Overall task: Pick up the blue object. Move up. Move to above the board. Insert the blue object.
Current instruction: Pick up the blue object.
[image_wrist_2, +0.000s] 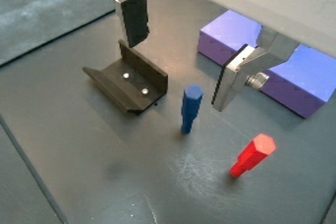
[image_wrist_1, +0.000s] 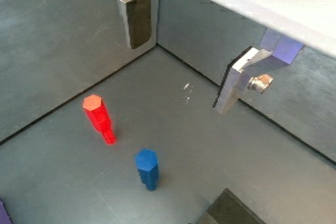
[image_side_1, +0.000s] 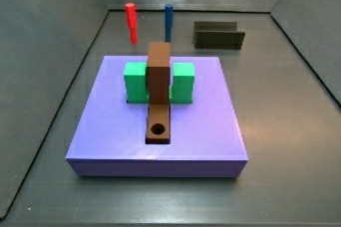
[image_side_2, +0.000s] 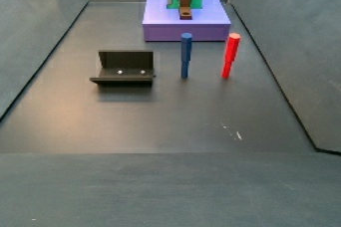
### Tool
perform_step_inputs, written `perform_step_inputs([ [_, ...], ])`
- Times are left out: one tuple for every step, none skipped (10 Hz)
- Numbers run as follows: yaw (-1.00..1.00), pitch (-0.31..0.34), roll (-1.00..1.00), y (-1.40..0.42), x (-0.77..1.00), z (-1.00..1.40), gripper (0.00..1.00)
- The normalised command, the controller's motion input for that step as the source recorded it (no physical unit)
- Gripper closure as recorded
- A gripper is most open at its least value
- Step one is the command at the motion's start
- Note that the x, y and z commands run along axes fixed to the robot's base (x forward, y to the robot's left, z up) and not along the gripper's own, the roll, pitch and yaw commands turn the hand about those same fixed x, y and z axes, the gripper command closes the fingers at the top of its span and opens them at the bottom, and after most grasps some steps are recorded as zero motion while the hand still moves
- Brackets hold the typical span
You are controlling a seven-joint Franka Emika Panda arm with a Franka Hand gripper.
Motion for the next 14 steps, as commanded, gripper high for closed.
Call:
perform_step_inputs([
  [0.0, 0.0, 0.0, 0.0, 0.0, -0.02, 0.0],
  [0.0, -0.103, 0.0, -0.02, -0.09, -0.28, 0.0],
  [0.0, -0.143, 0.0, -0.27, 0.0, -0.34, 0.0],
  [0.0, -0.091, 0.0, -0.31, 0.04, -0.25, 0.0],
  [0.0, -0.017, 0.0, -0.36, 0.25, -0.12, 0.0],
  [0.0, 0.0, -0.06, -0.28, 0.51, -0.02, 0.0],
  [0.01, 0.003, -0.11, -0.27, 0.71, -0.01, 0.0],
  [0.03, 0.0, -0.06, -0.3, 0.51, -0.2, 0.0],
  [0.05, 0.0, 0.0, -0.23, 0.12, -0.39, 0.0],
  [0.0, 0.0, -0.1, -0.14, 0.07, -0.3, 0.0],
  [0.0, 0.0, -0.06, -0.09, 0.23, -0.33, 0.0],
  [0.0, 0.0, -0.03, -0.02, 0.05, -0.44, 0.0],
  [0.0, -0.02, -0.03, 0.0, -0.13, -0.34, 0.0],
  [0.0, -0.004, -0.01, -0.06, -0.01, -0.29, 0.0],
])
